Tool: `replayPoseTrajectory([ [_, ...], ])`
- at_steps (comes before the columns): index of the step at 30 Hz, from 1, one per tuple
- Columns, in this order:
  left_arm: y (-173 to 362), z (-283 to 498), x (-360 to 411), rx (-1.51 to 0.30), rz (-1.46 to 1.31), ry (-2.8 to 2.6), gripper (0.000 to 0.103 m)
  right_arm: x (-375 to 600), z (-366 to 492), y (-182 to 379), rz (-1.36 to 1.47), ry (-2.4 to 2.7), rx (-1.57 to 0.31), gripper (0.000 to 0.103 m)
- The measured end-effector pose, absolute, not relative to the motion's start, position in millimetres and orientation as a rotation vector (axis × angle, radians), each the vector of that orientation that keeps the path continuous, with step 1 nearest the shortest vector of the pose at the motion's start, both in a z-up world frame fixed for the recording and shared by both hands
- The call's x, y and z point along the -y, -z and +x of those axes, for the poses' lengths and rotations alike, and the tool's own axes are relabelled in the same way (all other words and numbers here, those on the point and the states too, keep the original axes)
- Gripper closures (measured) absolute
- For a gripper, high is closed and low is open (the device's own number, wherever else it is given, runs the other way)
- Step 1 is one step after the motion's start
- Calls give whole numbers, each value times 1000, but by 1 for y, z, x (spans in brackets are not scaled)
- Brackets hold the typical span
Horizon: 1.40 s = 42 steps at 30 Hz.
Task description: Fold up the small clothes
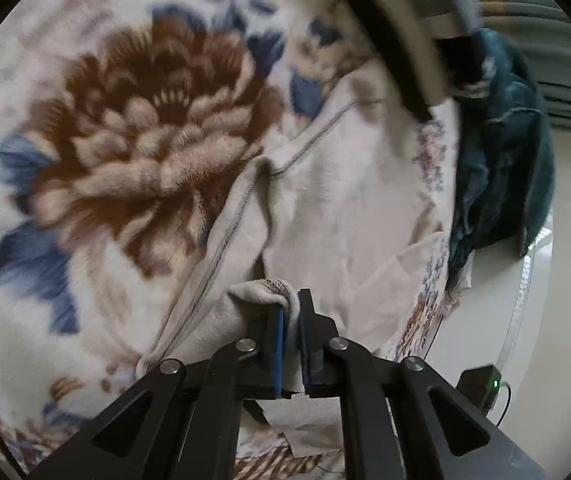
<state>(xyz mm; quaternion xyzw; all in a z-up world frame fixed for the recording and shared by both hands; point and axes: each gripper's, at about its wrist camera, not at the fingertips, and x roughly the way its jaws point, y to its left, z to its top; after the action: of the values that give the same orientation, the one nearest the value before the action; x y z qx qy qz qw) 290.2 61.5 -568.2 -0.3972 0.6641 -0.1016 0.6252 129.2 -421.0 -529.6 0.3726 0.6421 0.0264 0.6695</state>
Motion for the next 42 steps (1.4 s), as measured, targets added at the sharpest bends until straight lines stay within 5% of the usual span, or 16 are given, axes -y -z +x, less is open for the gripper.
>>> replayPoseTrajectory([
  [3, 571, 283, -60, -1542, -912, 249, 91, 411, 131, 523, 687, -121, -1507, 90],
  [4, 569, 280, -58, -1537, -903, 250, 85, 406, 129, 525, 629, -128, -1537, 80],
  [5, 564, 276, -60, -1531, -888, 246, 75, 400, 122, 526, 571, -135, -1579, 56],
  [6, 559, 268, -65, -1526, -878, 237, 69, 396, 113, 529, 555, -149, -1612, 51],
  [8, 551, 255, -73, -1520, -892, 205, 54, 391, 94, 539, 590, -145, -1685, 51],
  [16, 572, 247, -63, -1611, -954, 174, 54, 369, 48, 606, 1037, -187, -1784, 49],
  [17, 575, 250, -59, -1622, -960, 168, 56, 365, 51, 609, 1022, -181, -1787, 51],
  [18, 576, 255, -54, -1615, -966, 158, 58, 364, 55, 608, 1015, -171, -1782, 66],
  [20, 575, 268, -44, -1607, -959, 184, 101, 364, 60, 603, 1020, -170, -1777, 94],
  [24, 562, 296, -38, -1548, -912, 204, 100, 371, 81, 582, 1115, -163, -1687, 95],
  [32, 569, 325, -79, -1465, -1023, 127, 93, 411, 150, 558, 1393, -146, -1389, 93],
  [35, 562, 325, -99, -1414, -1058, 113, 68, 419, 161, 549, 1276, -106, -1371, 59],
  [42, 537, 319, -91, -1427, -715, 158, 62, 423, 156, 527, 876, -112, -1413, 57],
])
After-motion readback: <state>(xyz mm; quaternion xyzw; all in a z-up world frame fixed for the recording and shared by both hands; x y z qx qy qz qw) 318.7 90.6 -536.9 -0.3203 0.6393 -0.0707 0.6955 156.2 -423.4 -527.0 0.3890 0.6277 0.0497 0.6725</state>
